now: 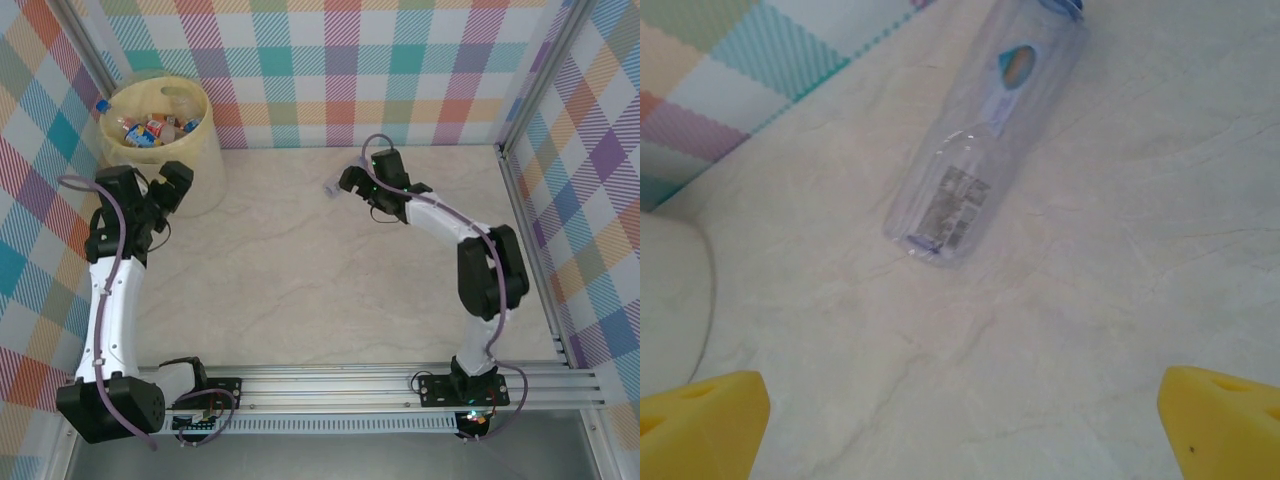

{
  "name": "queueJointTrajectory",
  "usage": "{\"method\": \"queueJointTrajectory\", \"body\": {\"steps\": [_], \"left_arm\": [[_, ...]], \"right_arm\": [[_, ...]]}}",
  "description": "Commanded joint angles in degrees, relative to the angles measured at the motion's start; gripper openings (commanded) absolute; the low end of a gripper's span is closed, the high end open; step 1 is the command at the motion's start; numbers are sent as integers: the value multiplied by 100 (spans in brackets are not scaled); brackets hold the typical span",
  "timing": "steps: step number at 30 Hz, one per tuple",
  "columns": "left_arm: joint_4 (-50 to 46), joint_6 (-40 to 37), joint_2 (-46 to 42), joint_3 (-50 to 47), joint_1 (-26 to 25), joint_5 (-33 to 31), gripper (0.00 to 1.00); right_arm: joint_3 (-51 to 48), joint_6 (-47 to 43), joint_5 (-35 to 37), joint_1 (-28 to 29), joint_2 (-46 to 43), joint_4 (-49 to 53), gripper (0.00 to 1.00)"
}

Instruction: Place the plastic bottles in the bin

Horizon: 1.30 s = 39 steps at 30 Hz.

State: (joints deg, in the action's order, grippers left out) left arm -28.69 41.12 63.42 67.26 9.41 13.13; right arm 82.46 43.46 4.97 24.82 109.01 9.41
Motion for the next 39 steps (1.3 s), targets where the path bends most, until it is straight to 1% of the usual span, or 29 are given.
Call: {"method": "queueJointTrajectory", "body": {"steps": [1, 4, 6, 11, 17, 23, 25, 28, 32, 35, 39], "left_arm": [[-109, -5, -317, -132, -45, 331, 100], [-546, -289, -455, -194, -44, 133, 100], [-672, -381, -543, -291, -45, 26, 100], [-587, -373, -591, -564, -44, 12, 100], [-557, -421, -491, -541, -44, 8, 100], [-659, -561, -492, -548, -45, -103, 100], [-697, -603, -482, -554, -44, -126, 100], [-687, -631, -464, -557, -44, -103, 100], [-571, -619, -412, -574, -45, 151, 100], [-463, -601, -408, -612, -73, 351, 100], [-188, -557, -445, -761, -218, 683, 100]], "right_arm": [[711, 523, 288, 32, 574, 495, 100], [1790, 1040, 457, 39, 1301, 1593, 99], [2335, 1138, 350, 40, 1715, 1952, 99], [3068, 1299, 177, 43, 2367, 2012, 97], [4219, 1492, 10, 45, 3203, 2569, 96], [5613, 1543, -116, 70, 4115, 2955, 95], [6074, 1585, -78, 92, 4420, 3189, 92], [6203, 1683, -16, 135, 4580, 3252, 82], [6000, 1587, -149, 163, 4502, 3046, 67], [5502, 1214, -231, 194, 4134, 2581, 56], [4540, 515, -302, 250, 3331, 1899, 38]]}}
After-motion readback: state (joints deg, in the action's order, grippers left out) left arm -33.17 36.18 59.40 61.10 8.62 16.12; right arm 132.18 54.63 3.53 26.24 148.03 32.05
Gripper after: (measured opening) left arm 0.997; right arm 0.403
